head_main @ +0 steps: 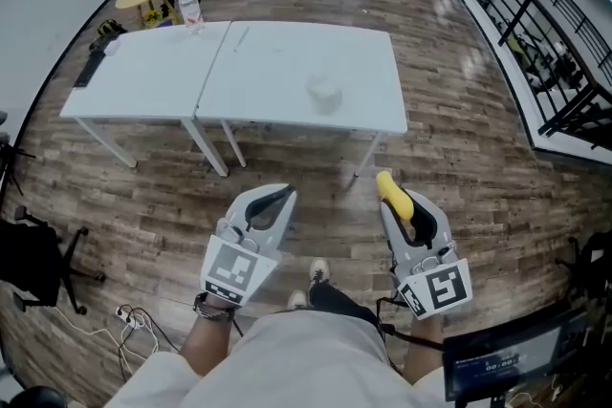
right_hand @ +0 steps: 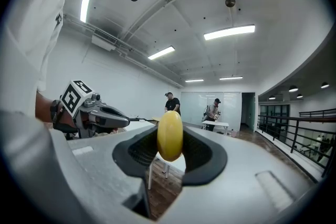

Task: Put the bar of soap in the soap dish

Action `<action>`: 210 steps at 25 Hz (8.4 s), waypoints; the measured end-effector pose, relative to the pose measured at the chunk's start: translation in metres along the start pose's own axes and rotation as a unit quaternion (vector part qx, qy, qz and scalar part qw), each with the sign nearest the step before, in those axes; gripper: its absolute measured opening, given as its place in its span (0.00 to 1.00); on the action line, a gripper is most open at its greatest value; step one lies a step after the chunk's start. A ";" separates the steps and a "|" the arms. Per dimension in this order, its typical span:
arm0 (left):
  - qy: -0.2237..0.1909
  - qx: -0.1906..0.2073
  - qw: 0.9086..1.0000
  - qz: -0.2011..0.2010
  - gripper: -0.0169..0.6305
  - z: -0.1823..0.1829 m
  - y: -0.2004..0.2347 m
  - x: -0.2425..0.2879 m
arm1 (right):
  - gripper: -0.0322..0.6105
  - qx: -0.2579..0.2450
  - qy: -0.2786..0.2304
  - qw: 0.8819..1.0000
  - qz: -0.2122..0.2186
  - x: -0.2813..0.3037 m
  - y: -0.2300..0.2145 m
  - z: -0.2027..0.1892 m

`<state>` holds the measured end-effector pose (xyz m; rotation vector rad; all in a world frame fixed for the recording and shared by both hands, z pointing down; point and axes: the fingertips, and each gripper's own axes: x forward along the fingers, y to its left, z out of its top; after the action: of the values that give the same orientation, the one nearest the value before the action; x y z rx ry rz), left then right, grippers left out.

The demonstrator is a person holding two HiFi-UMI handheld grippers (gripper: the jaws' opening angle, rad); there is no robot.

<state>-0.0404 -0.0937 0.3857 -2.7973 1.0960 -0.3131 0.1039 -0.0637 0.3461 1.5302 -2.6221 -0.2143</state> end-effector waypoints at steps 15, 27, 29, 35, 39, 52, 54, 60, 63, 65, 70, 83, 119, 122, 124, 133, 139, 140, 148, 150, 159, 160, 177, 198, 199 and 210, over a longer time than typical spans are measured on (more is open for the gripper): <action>0.003 0.023 0.999 0.029 0.04 0.017 0.028 0.046 | 0.24 0.009 -0.030 0.999 0.026 0.047 -0.047 -0.003; 0.009 0.026 0.999 0.044 0.04 0.021 0.028 0.083 | 0.24 0.013 -0.034 0.998 0.046 0.061 -0.084 -0.013; 0.011 0.021 0.998 0.051 0.04 0.022 0.028 0.084 | 0.24 0.019 -0.032 0.998 0.052 0.064 -0.087 -0.015; 0.017 0.006 0.998 0.064 0.04 0.021 0.028 0.088 | 0.24 0.024 -0.035 0.997 0.070 0.069 -0.086 -0.015; 0.024 0.016 0.998 0.059 0.04 0.017 0.028 0.092 | 0.24 0.023 -0.034 0.997 0.070 0.072 -0.091 -0.017; 0.026 0.011 0.998 0.063 0.04 0.014 0.038 0.101 | 0.24 0.025 -0.027 0.997 0.070 0.081 -0.100 -0.022; 0.026 0.009 0.998 0.061 0.04 0.013 0.039 0.103 | 0.24 0.024 -0.024 0.997 0.069 0.082 -0.101 -0.023; 0.028 0.003 0.998 0.055 0.04 0.007 0.046 0.112 | 0.24 0.021 -0.016 0.997 0.067 0.094 -0.107 -0.027; 0.027 0.003 0.998 0.052 0.04 0.006 0.054 0.119 | 0.24 0.020 -0.014 0.998 0.066 0.102 -0.110 -0.027; 0.026 0.004 0.998 0.049 0.04 0.007 0.060 0.124 | 0.24 0.019 -0.013 0.998 0.064 0.109 -0.113 -0.027; 0.024 0.005 0.999 0.042 0.04 0.007 0.075 0.142 | 0.24 0.018 -0.011 0.998 0.060 0.126 -0.123 -0.028; 0.014 0.001 0.999 0.032 0.04 0.005 0.124 0.180 | 0.24 0.005 -0.001 0.999 0.053 0.179 -0.144 -0.029; 0.022 -0.030 0.999 -0.005 0.04 -0.019 0.210 0.243 | 0.24 -0.012 0.057 0.997 0.047 0.281 -0.162 -0.047; 0.023 -0.035 0.999 -0.005 0.04 -0.021 0.211 0.248 | 0.24 -0.015 0.063 0.997 0.050 0.284 -0.163 -0.050; 0.025 -0.039 0.999 -0.002 0.04 -0.022 0.212 0.251 | 0.24 -0.018 0.067 0.996 0.054 0.286 -0.165 -0.052; 0.047 -0.058 0.997 0.015 0.04 -0.032 0.222 0.266 | 0.24 -0.010 0.076 0.994 0.080 0.305 -0.177 -0.061; 0.056 -0.065 0.996 0.019 0.04 -0.035 0.224 0.276 | 0.24 -0.004 0.083 0.992 0.099 0.319 -0.182 -0.069; 0.058 -0.067 0.996 0.019 0.04 -0.036 0.223 0.277 | 0.24 -0.004 0.084 0.991 0.102 0.319 -0.181 -0.070; 0.066 -0.079 0.995 0.015 0.04 -0.041 0.213 0.282 | 0.24 -0.005 0.095 0.988 0.122 0.324 -0.181 -0.076; 0.069 -0.080 0.994 0.015 0.04 -0.042 0.212 0.281 | 0.24 -0.008 0.100 0.987 0.128 0.326 -0.179 -0.080; 0.081 -0.088 0.993 0.023 0.04 -0.048 0.213 0.277 | 0.24 -0.010 0.131 0.979 0.157 0.332 -0.170 -0.099; 0.083 -0.088 0.992 0.024 0.04 -0.049 0.214 0.277 | 0.24 -0.013 0.133 0.978 0.160 0.333 -0.169 -0.100; 0.098 -0.118 0.988 0.035 0.04 -0.060 0.209 0.267 | 0.24 -0.029 0.191 0.951 0.240 0.335 -0.143 -0.133; 0.126 -0.156 0.979 0.029 0.04 -0.083 0.193 0.265 | 0.24 -0.066 0.244 0.919 0.302 0.324 -0.123 -0.165; 0.128 -0.158 0.979 0.030 0.04 -0.084 0.193 0.265 | 0.24 -0.067 0.246 0.917 0.305 0.323 -0.122 -0.166; 0.150 -0.173 0.973 0.027 0.04 -0.099 0.182 0.271 | 0.24 -0.083 0.275 0.898 0.334 0.317 -0.119 -0.194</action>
<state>0.0111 -0.4146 0.4874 -3.0866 1.4109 -0.6112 0.0803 -0.4116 0.5214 0.4649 -2.3896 0.0519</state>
